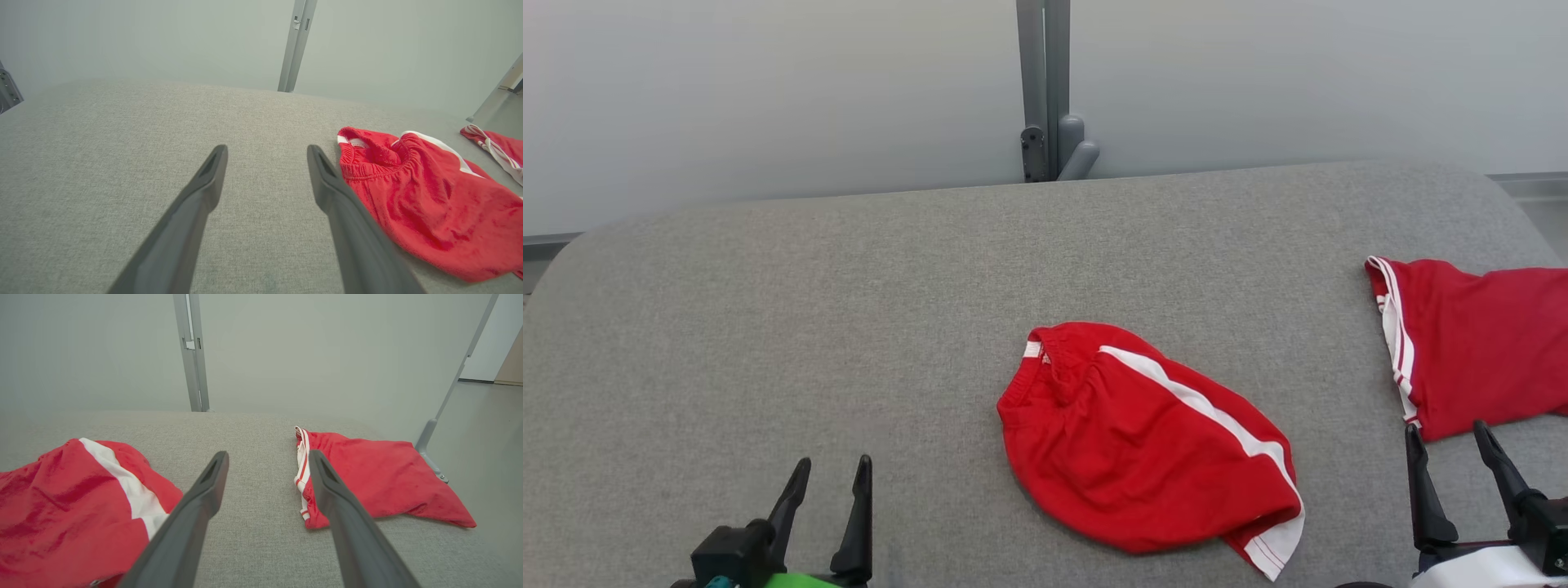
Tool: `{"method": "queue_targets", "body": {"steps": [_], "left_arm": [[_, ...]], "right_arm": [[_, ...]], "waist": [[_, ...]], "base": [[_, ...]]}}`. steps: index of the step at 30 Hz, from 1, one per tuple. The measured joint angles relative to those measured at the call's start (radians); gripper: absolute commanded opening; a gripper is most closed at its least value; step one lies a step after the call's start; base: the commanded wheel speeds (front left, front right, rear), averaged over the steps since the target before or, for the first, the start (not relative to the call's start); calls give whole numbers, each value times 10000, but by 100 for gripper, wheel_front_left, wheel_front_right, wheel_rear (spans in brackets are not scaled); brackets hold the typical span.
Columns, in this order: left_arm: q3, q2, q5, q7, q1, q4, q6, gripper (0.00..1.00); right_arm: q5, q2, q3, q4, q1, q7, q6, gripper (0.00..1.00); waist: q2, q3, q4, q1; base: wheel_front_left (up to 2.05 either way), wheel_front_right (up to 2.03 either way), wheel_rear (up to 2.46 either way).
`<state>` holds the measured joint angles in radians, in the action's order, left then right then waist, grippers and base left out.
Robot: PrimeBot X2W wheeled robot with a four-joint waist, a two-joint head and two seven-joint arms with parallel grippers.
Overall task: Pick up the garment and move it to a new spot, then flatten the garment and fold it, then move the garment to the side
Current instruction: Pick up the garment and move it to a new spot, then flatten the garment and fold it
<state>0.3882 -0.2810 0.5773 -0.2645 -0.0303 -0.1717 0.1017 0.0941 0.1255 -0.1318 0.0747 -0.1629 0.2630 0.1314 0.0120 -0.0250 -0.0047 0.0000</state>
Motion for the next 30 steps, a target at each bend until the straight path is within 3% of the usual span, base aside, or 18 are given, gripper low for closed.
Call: {"method": "queue_targets", "body": {"steps": [5, 15, 21, 30], "left_arm": [[-1227, 468, -1143, 4, -722, -403, -880, 100], [-3223, 1651, -2518, 4, -1271, -257, -1845, 100], [-3590, 1964, -2917, 4, -1265, -221, -2155, 100], [-3802, 2142, -3179, 4, -1238, -238, -2286, 100]], "right_arm": [[-313, -121, -280, 35, -193, -2, 0, 100], [-508, -98, 219, 232, -217, 0, 0, 100], [-439, -61, 228, 257, -177, 0, 0, 100], [-351, 59, 353, 384, -160, 0, 0, 100]], "waist": [[0, -121, 142, 0], [0, -193, 136, 0], [0, -153, 202, 0], [0, -76, 194, 0]], "base": [[0, 0, 0], [0, 0, 0], [0, 0, 0], [0, 0, 0]]}}
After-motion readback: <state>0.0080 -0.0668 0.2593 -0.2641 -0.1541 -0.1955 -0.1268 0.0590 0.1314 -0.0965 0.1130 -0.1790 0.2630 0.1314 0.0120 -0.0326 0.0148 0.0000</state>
